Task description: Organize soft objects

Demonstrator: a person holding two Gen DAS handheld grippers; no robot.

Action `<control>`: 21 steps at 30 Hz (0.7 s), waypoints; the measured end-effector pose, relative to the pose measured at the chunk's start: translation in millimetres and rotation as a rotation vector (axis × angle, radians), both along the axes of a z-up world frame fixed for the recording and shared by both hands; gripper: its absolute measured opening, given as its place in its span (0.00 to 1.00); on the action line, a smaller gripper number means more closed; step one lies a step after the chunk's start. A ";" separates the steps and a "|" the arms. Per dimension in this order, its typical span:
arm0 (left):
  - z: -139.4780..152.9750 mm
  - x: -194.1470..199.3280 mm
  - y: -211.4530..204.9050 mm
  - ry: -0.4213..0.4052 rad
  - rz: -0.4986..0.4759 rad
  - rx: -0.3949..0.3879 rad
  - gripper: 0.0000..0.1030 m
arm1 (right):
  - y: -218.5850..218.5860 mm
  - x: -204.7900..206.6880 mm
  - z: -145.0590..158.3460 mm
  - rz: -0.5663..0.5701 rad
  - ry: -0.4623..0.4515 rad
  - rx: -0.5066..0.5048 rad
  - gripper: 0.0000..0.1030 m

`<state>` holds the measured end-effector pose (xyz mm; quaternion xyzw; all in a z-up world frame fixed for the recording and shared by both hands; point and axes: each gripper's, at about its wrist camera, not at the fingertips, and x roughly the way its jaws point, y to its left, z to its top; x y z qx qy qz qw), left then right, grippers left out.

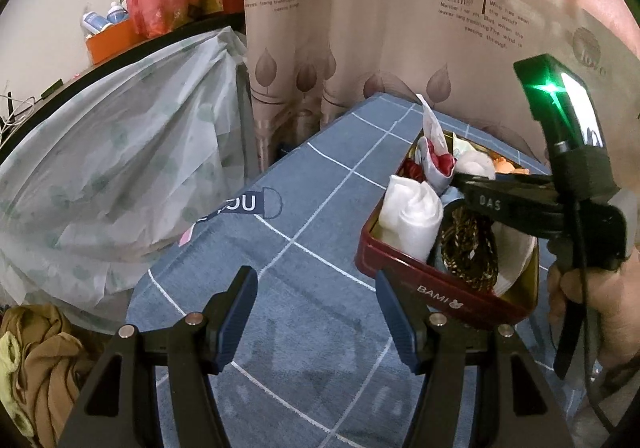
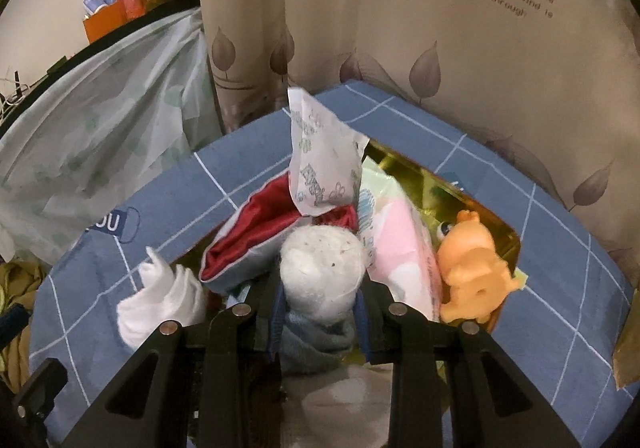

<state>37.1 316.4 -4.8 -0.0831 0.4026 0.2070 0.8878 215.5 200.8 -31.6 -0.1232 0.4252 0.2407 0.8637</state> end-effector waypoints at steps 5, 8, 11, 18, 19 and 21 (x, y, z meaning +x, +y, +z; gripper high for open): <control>-1.6 0.8 0.3 0.004 -0.003 0.000 0.61 | 1.1 -0.7 -5.0 -0.001 -0.002 -0.010 0.30; -1.0 0.6 -1.0 -0.001 -0.004 0.002 0.61 | 1.6 -1.4 -2.6 -0.008 -0.010 -0.012 0.39; 0.0 -0.5 -3.0 -0.008 -0.008 0.006 0.61 | -0.4 -6.4 6.8 -0.014 -0.032 -0.008 0.59; 5.3 -4.2 -8.2 -0.034 -0.018 0.021 0.61 | -18.8 -33.3 49.1 -0.033 -0.089 0.048 0.70; 6.1 -4.8 -9.3 -0.037 -0.021 0.024 0.61 | -23.8 -39.4 54.8 -0.038 -0.093 0.055 0.71; 8.4 -6.0 -12.5 -0.045 -0.031 0.029 0.61 | -35.6 -53.6 64.9 -0.053 -0.107 0.061 0.84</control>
